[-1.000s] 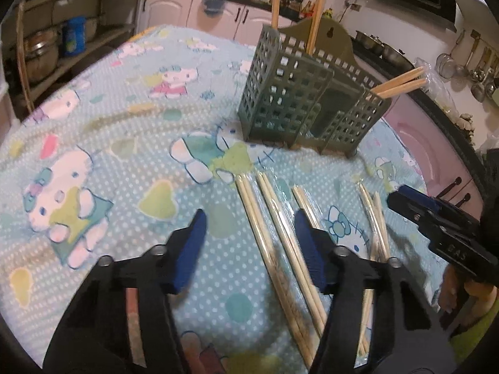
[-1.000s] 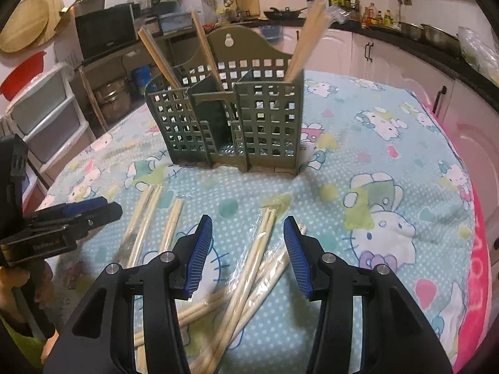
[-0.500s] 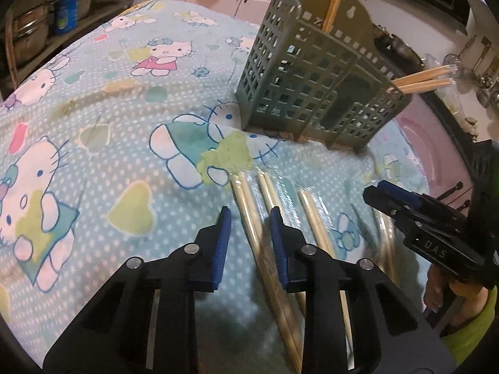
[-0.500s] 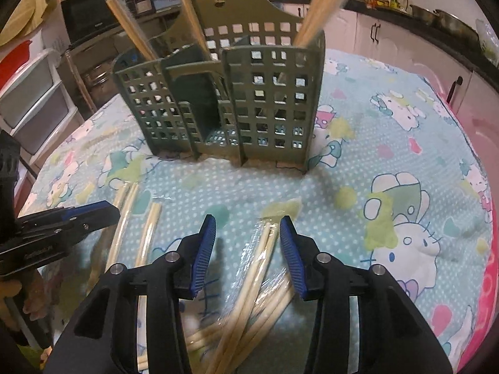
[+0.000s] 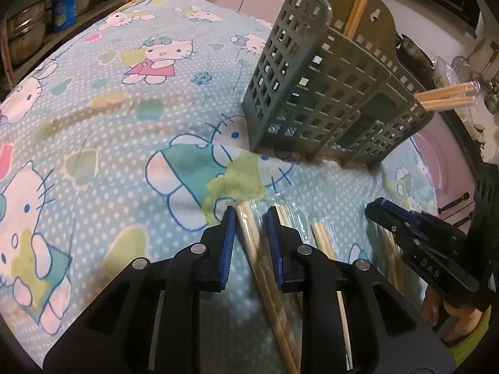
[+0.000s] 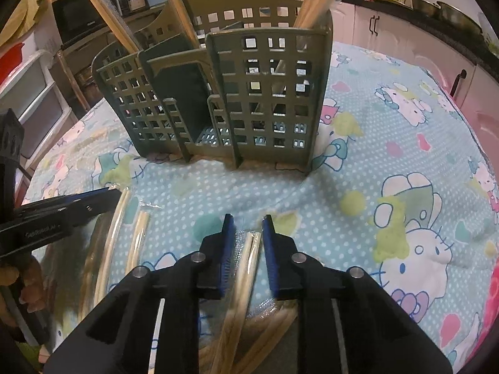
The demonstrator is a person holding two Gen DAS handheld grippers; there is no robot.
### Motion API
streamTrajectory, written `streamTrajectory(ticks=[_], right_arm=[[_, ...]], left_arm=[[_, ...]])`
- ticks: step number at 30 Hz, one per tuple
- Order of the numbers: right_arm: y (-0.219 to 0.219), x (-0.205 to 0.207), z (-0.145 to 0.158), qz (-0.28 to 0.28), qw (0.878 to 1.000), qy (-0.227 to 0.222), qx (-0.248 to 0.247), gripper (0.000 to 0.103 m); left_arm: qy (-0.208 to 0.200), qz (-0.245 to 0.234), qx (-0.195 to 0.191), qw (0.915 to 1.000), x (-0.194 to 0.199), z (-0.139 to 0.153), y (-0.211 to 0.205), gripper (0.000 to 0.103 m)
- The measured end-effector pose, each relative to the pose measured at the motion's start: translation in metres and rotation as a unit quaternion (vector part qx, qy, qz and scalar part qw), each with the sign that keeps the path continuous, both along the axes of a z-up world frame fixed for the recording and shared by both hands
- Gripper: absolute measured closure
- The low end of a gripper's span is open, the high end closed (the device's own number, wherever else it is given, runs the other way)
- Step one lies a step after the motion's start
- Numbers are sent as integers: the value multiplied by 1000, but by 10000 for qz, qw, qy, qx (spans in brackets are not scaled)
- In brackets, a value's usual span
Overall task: Organize utensils
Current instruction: 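Close the right gripper on a chopstick while the left gripper grasps another, then lift both held chopsticks and carry them above the green holder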
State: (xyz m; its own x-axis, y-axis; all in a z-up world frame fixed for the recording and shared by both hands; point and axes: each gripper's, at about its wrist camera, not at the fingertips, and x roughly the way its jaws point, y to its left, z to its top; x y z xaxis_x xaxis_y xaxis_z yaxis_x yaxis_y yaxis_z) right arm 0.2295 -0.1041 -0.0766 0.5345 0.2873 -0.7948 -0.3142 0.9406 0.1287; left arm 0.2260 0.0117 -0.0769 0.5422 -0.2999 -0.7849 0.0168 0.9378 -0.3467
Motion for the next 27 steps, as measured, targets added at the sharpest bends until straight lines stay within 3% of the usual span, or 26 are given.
streamTrajectory(ticks=[5,10,13,27], right_arm=[[0,-4,9,83,9998,-55,186,88],[-3,-13,26,117,9989,-178,407,89],[-5,-20,40,136,9980,-310,532,89],[0,-60,100,372,9896,-981,980,96]], left_arm=[[38,17,-135,9999,9,-1,3,88],[-9,39,-62,10000,11,1,2,96],[-59,114,-414,9991,7,3,11,100],[-1181,95,-584,9912,-39,79,20,101]])
